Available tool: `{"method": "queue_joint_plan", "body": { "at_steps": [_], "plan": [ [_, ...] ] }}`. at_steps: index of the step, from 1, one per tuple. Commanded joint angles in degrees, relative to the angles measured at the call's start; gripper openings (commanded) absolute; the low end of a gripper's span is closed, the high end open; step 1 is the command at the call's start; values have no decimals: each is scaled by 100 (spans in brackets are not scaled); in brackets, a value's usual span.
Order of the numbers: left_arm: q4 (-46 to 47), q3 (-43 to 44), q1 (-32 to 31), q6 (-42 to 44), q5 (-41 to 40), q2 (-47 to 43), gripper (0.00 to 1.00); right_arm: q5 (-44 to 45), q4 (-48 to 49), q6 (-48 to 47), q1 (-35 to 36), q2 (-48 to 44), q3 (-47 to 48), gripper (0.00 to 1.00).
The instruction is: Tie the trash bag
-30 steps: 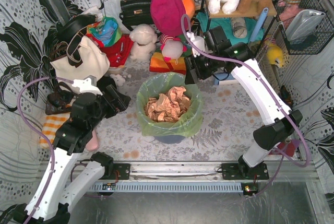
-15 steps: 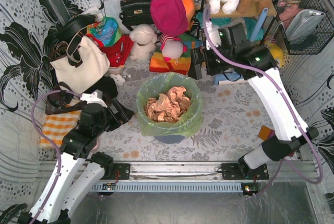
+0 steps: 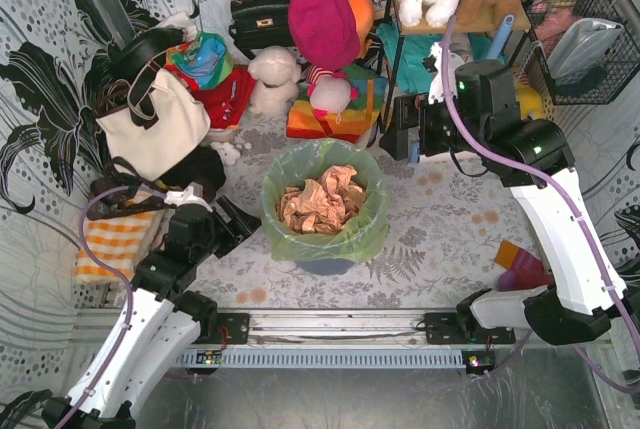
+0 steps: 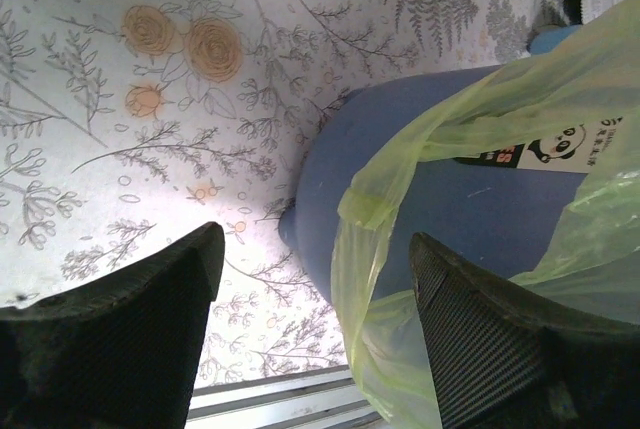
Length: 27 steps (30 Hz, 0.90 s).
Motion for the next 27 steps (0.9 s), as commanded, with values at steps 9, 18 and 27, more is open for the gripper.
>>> {"method": "queue_joint_plan", "body": {
  "at_steps": [9,18,27],
  "plan": [
    [1290,-569,-47,-121,703,65,79,328,412,250,-29,-193,-511,95],
    [1871,-1046,-40,-263,1044,96,80,598,812,506,-29,-405,-1173,95],
    [2504,-1419,-47,-341,1175,429,71,1273,1038,901,-27,-828,-1972,94]
  ]
}}
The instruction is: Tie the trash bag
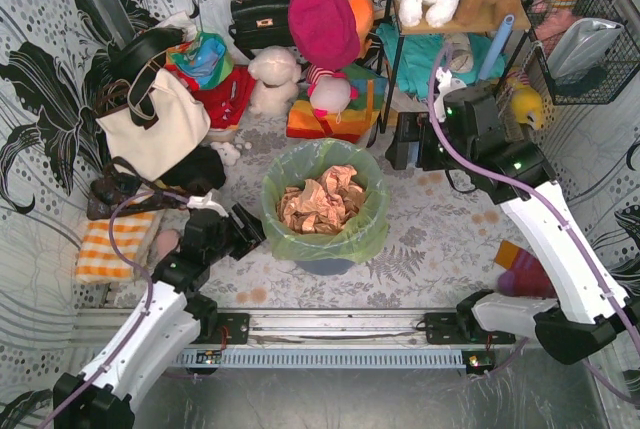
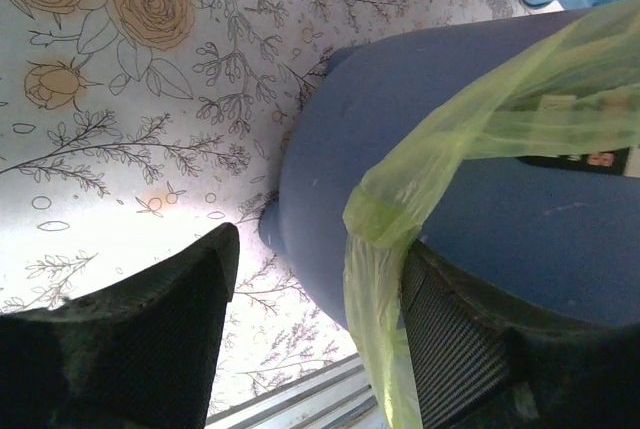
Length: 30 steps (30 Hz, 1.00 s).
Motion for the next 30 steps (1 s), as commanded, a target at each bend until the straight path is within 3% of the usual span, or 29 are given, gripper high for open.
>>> {"method": "queue_joint_plan", "body": {
  "at_steps": [1,11,23,30],
  "plan": [
    [795,-212,-40,-92,123,153,68,498,261,312,-29,-320,-327,95],
    [1054,-216,-40,-163,64,201,49,884,567,1233,-29,-1114,-1793,94],
    [890,35,-40,34,150,-8,28,9,2100,2664,-29,-1999,-4178,83],
    [974,208,-38,72,357,100,12,-934,2295,3591,-29,-2012,-4632,74]
  ]
}}
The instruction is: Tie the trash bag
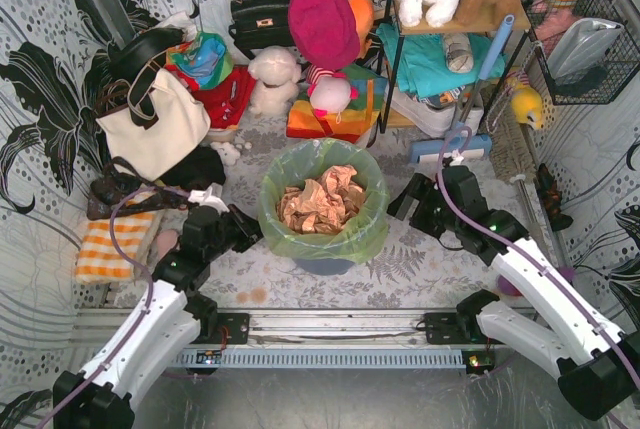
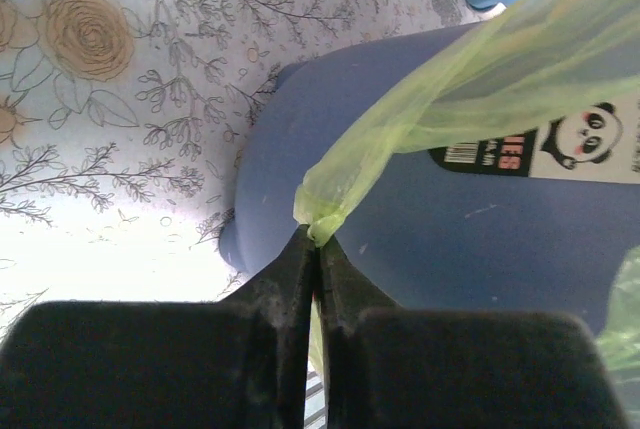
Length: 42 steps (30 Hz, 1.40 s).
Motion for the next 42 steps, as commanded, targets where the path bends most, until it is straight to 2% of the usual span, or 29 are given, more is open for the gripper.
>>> {"method": "queue_joint_plan", "body": {
  "at_steps": [1,7,15,18,23,25,33,42],
  "plan": [
    [314,299,-40,137,240,89,9,-898,427,848,-29,17,-130,73],
    [174,439,-40,202,267,231,5,-1633,526,1215,-25,290,-327,60],
    [114,433,-38,185,249,190,4,-1785,613,1132,-24,457,-465,45],
    [141,459,-40,199,307,223,4,-1795,768,1143,-21,484,-624,36],
    [29,546,-36,274,271,153,2,-1804,1072,1185,-27,557,-827,34],
    [-1,557,-40,271,258,117,2,-1784,1168,1164,-25,610,-859,30],
    [-164,605,-40,278,189,-12,0,-1612,1540,1299,-22,541,-973,1],
    [-682,818,-40,309,-156,-523,0,-1188,1506,1199,-24,-72,-725,0]
  ]
}}
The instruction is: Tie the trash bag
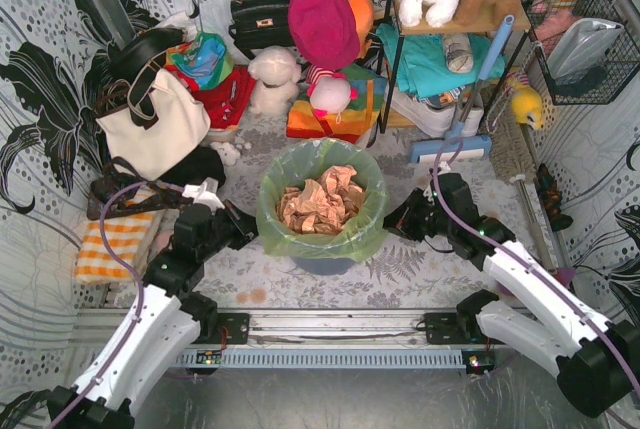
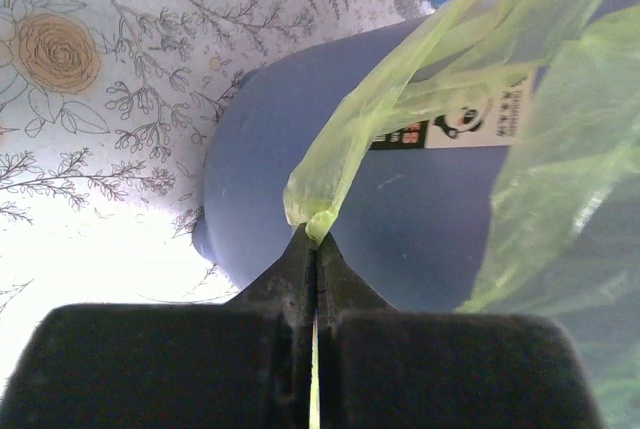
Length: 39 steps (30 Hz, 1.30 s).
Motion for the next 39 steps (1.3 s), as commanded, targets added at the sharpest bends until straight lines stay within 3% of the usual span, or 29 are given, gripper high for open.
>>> {"method": "queue_joint_plan", "body": {
  "at_steps": [1,14,19,29,39],
  "plan": [
    [-254,369,-16,136,-269,-374,0,349,146,-96,-27,-325,211,0],
    [-408,706,-16,93,324,-720,0,203,423,-811,-46,1259,1481,0],
    [-490,810,-14,90,151,-762,0,172,330,-974,-77,1589,1872,0],
    [-771,1039,-16,130,133,-1131,0,117,-29,-897,-96,682,1371,0],
    [-684,1341,-16,102,288,-1138,0,396,-730,-863,-97,-39,1487,0]
  ]
}}
